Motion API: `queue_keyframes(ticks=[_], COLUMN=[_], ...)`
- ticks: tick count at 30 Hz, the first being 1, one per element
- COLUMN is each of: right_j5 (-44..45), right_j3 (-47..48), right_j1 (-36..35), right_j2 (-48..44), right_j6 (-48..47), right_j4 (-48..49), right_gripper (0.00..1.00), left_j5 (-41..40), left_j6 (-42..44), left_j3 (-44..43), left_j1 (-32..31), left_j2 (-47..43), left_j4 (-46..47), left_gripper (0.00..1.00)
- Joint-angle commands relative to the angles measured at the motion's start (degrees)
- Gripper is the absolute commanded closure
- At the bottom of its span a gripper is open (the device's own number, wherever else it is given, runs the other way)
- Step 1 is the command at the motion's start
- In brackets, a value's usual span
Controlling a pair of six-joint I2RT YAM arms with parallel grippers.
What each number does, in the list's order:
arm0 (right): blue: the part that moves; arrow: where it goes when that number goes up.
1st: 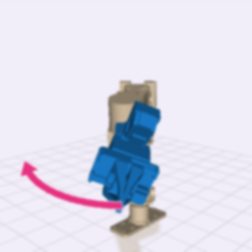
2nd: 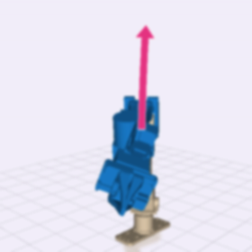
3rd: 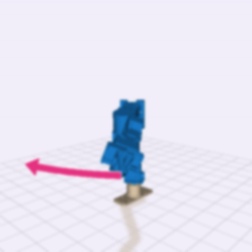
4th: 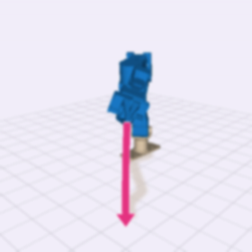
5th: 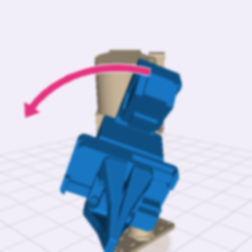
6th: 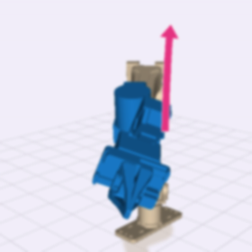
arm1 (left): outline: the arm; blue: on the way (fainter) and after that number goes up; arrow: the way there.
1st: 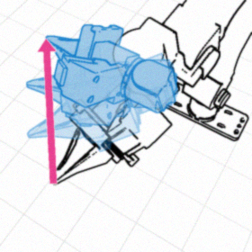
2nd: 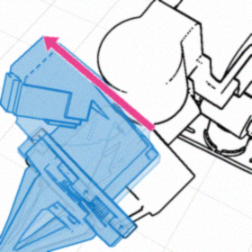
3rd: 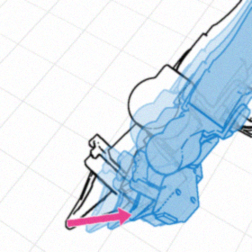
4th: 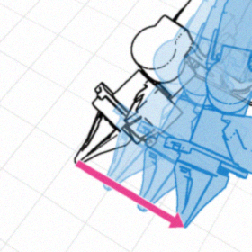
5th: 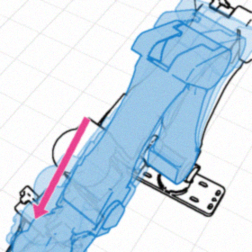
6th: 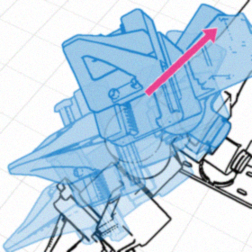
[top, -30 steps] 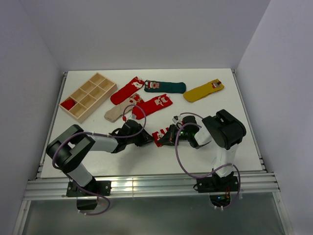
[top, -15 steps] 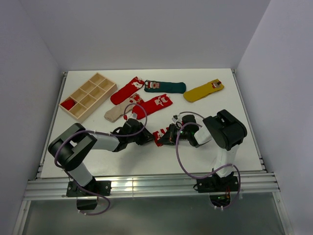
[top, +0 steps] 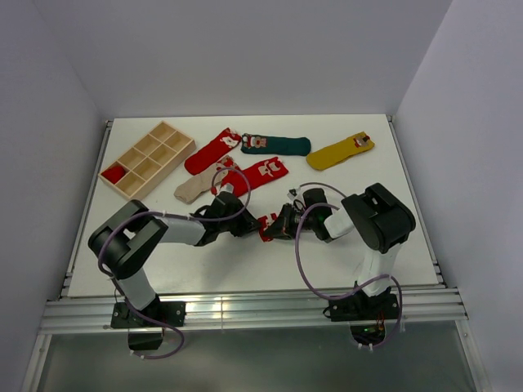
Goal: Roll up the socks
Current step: Roll the sock at the center of the board.
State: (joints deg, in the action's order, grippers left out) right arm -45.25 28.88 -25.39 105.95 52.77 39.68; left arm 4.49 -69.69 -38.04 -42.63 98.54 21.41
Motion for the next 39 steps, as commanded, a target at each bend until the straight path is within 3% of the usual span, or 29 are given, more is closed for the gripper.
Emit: queue_keyframes(ticks=[1,8,15,21,27,39], right_j5=[6.93,13.08,23.97,38.73,51.84,54.22], right_j3=[0.29,3.63,6.88,9.08,7.33,8.29], right_j1=[-0.63,-2.21,-6.51,-13.54,-20.22,-22.60], right_j2=[0.14,-4.42,-14.09,-23.40,-26.93,-23.34], right_j6=[-5.22,-11.37,-17.52,-23.49,-26.67,-24.30], right_j4=[-9.27,-19.80,-32.90,-39.24,-38.37,-32.65], right_gripper=[1.00,0.96,0.65,0.52,0.52,0.62], left_j5=[-4.23,-8.53,-10.03,-10.56,-10.91,-11.79], left_j6=[1.66,1.66,2.54,2.28,2.02,1.58], left_j3=[-2.21,-6.95,-9.15,-9.86,-10.56,-11.09], left_j1=[0.27,-0.08,-0.96,-1.49,-1.75,-2.37], left_j2=[2.62,5.78,5.79,5.34,4.73,3.94], left_j4=[-9.35,-20.44,-23.78,-24.84,-26.06,-26.95], left_gripper=[0.75,0.94,0.97,0.97,0.97,0.98])
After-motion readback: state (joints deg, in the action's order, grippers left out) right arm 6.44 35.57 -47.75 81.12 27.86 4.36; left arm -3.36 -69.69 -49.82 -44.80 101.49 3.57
